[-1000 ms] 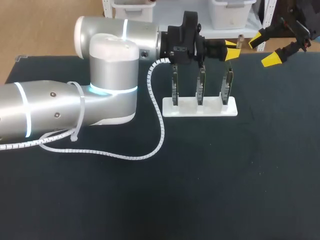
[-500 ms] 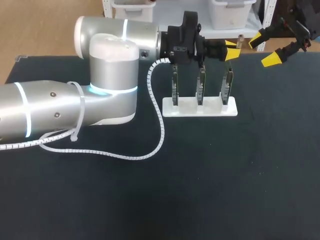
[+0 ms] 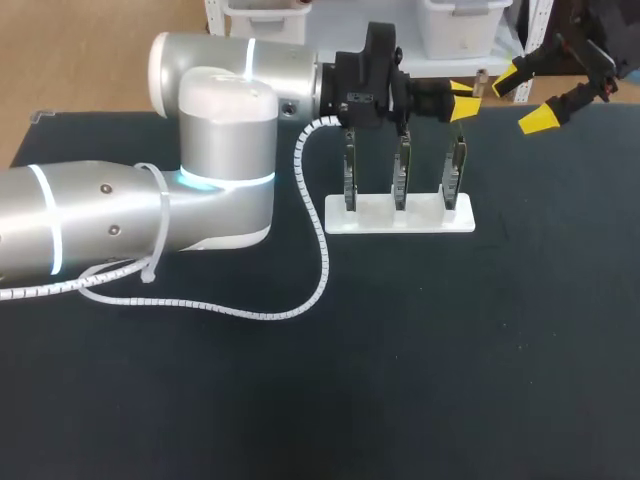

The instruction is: Pick up the optical module with the left hand, and insert it into the network port with the right hand.

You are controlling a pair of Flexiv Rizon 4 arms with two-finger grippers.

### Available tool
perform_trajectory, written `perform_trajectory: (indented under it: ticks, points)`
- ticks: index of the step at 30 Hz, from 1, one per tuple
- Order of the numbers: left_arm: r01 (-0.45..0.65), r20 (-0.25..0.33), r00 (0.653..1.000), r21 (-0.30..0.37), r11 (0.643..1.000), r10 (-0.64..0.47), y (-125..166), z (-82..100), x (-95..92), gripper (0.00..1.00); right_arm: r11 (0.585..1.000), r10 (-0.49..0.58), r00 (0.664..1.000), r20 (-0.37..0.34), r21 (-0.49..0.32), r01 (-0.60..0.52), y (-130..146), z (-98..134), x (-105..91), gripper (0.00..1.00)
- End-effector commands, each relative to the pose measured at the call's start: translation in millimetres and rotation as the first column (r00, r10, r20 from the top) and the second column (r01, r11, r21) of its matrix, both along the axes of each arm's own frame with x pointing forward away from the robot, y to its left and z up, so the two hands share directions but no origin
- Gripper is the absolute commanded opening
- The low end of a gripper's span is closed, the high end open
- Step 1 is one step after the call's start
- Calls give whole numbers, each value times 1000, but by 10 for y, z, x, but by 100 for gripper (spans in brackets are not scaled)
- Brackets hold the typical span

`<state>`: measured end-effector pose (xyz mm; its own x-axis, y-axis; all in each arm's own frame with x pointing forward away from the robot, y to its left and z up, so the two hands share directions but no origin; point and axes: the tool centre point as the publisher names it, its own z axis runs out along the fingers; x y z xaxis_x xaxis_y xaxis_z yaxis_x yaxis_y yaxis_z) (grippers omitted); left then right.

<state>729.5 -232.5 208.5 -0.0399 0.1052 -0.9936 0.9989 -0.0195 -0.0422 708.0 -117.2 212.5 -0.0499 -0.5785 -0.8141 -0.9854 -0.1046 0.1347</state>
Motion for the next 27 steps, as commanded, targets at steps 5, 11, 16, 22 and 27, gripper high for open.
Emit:
perform_trajectory:
  ticks: [5,11,16,22,27]
  points:
    - [-2,2,1000,-2,1000,2,2,-8,-6,0,998,-18,997,82,-62,23,3,346,-130,100]
    - [-2,2,1000,-2,1000,2,2,-8,-6,0,999,-8,987,158,-36,14,65,562,-138,100]
    - [-2,2,1000,-2,1000,2,2,-8,-6,0,999,17,982,187,-33,-11,210,643,-105,100]
    - [-2,2,1000,-2,1000,2,2,-8,-6,0,1000,8,981,193,-14,-5,290,602,-88,100]
    - [-2,2,1000,-2,1000,2,2,-8,-6,0,996,-17,982,187,90,0,283,576,-81,100]
